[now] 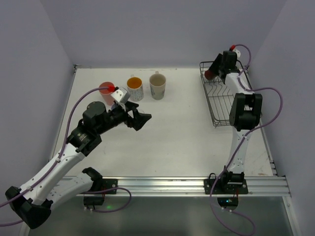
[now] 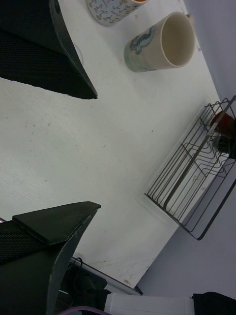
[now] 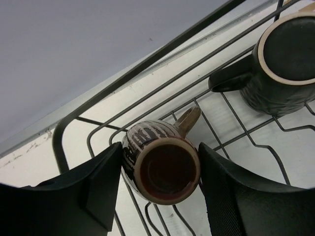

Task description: Unload the cups from the dish rack

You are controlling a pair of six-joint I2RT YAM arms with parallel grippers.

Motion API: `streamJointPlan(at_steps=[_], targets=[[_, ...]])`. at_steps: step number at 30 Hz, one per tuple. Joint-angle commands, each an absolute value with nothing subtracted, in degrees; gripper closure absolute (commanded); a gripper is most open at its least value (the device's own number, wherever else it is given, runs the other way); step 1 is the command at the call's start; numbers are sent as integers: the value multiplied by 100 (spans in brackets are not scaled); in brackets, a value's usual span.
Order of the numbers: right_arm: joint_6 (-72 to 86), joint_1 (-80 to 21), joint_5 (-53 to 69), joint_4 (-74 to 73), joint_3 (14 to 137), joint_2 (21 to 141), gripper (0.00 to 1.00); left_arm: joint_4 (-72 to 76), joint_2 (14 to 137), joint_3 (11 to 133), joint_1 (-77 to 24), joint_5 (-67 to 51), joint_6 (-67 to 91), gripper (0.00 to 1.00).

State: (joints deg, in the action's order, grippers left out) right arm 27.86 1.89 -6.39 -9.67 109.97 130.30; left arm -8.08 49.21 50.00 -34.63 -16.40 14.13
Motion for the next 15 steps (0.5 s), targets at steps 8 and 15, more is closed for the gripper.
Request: streamJointPlan(at_steps=[8,15], targets=[[2531,228,-563,413,10266,11602,59,-247,5299,5265,-3489,-1907,2126,12],[3163,255,-36,940,8872,10463,59,876,5861,5151,-3489,-2275,2987,13]])
